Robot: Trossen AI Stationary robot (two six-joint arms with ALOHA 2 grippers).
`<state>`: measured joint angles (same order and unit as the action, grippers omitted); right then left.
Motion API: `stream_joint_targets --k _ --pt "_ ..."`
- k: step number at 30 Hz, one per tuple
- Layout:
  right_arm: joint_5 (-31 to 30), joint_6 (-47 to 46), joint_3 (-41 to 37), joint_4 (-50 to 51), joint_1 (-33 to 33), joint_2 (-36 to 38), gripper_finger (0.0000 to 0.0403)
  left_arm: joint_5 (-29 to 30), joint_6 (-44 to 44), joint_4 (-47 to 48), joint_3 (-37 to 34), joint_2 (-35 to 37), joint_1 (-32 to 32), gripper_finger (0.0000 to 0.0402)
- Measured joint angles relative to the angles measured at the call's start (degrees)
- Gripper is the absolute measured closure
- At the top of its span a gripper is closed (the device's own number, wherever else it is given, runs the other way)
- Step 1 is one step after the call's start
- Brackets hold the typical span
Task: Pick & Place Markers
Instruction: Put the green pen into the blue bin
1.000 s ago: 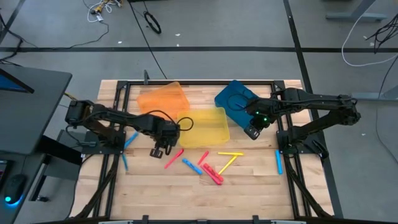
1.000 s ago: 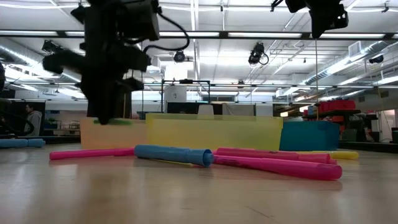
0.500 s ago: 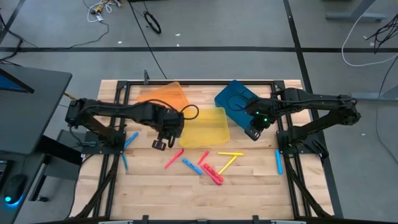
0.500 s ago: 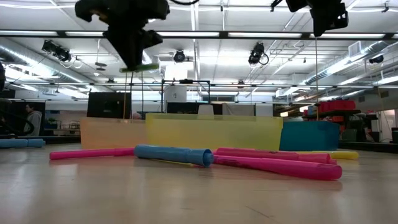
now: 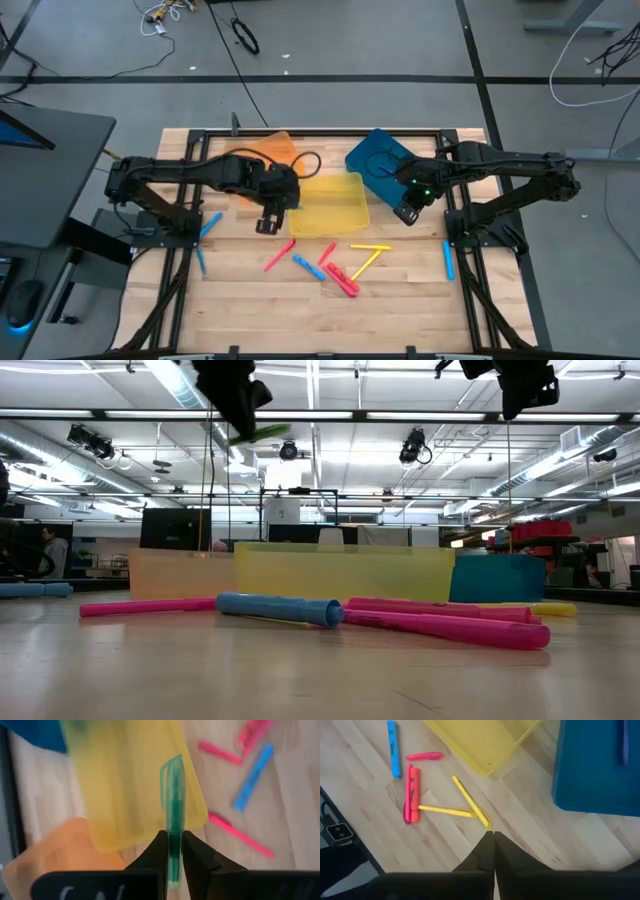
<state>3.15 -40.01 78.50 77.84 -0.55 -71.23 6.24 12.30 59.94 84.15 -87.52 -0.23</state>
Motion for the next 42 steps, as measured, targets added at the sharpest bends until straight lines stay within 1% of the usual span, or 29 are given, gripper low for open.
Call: stream_joint_targets --k 7,11,15,20,25,28,30,38,42 --pt "-3.4 0.0 0.0 -2.1 0.1 1.8 0.0399 -1.6 -5.9 -13.9 0.1 3.4 3.0 0.0363" --pt "-5.7 0.3 0.0 -6.3 0.0 3.2 0.0399 -3.2 -7.8 -23.9 0.1 4.5 4.7 0.0365" --pt "-6.2 4.5 0.0 -16.7 0.0 4.1 0.0397 -4.3 -9.3 -32.9 0.1 4.8 5.8 0.0362" --pt "-6.8 11.0 0.0 -30.5 0.1 4.5 0.0388 -3.4 -10.4 -41.2 0.1 4.8 6.2 0.0363" --pt "-7.5 17.9 0.0 -43.6 0.0 4.5 0.0372 -3.4 -10.4 -46.8 0.1 4.8 6.2 0.0361" --pt "-8.7 22.2 0.0 -47.9 -0.2 4.2 0.0348 -3.4 -10.3 -48.0 0.1 4.8 6.2 0.0361" --pt "-8.8 23.9 0.0 -50.5 -0.6 4.0 0.0323 -3.3 -10.3 -49.0 0.1 4.8 6.2 0.0362" --pt "-8.9 27.0 0.0 -59.8 -2.4 2.2 0.0191 -3.5 -10.1 -52.7 0.1 4.8 6.2 0.036" --pt "-8.7 25.4 0.0 -64.1 -2.6 0.0 0.014 -2.5 -8.9 -53.7 0.1 4.8 6.2 0.0361"
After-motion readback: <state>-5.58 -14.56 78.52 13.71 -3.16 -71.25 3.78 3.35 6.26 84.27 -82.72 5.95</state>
